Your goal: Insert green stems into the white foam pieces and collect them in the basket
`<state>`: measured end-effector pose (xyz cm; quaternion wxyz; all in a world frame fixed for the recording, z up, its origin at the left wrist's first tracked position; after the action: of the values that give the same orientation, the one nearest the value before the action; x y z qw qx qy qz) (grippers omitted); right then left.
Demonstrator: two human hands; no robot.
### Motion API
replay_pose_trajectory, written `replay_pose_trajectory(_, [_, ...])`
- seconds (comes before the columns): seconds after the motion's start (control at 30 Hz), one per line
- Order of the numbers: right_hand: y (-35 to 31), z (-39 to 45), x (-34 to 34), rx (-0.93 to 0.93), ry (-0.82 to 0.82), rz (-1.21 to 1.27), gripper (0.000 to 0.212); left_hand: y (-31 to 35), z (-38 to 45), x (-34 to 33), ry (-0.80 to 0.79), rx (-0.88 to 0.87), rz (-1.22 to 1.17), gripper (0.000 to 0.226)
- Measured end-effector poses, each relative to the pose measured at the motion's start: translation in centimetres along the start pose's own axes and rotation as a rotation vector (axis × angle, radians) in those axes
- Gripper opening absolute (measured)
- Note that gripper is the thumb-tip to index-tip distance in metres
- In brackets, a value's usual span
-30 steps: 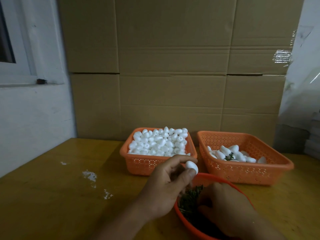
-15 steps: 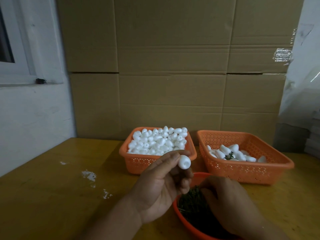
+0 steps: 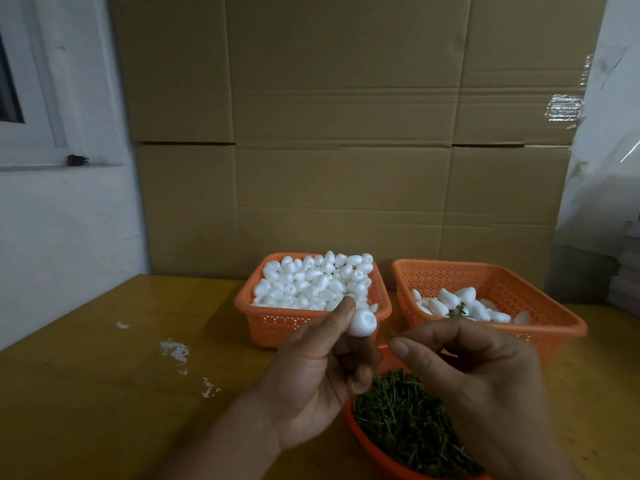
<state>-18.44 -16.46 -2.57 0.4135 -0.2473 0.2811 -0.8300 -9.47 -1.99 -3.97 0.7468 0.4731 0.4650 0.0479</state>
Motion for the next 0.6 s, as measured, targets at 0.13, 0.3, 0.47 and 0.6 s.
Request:
replay_pose_trajectory(0.13, [-0.19, -0.09, -0.21, 0.066, -0.027, -0.062, 0.024, 0.08, -0.11, -0.24, -0.001, 0.001, 0.023, 0.030])
replay_pose_trajectory(0.3, [0.00, -0.45, -0.13, 0.092, 0.030, -0.197, 0.043, 0.01, -0.15, -0.14, -0.017, -0.003, 0.062, 0.031])
replay_pose_trajectory(0.47, [-0.32, -0.28, -0.02, 0.093, 0.026, -0.184, 0.061, 0.12, -0.26, -0.10, -0.030, 0.004, 0.082, 0.031])
replay_pose_trajectory(0.6, [-0.38, -0.36, 0.08, 0.083, 0.016, -0.162, 0.062, 0.01, -0.35, -0.21, -0.024, 0.006, 0.102, 0.030])
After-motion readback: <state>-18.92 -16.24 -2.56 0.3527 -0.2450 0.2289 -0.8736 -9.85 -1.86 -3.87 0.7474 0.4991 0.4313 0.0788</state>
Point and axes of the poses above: each hand's wrist, its own z-axis towards the middle knuckle, its own x-axis out of the back of the hand, y = z × x, the point moved 1 cm from there along z, towards the middle knuckle, and after that the axes turned 9 degrees about -z, right-handed, at the moved point
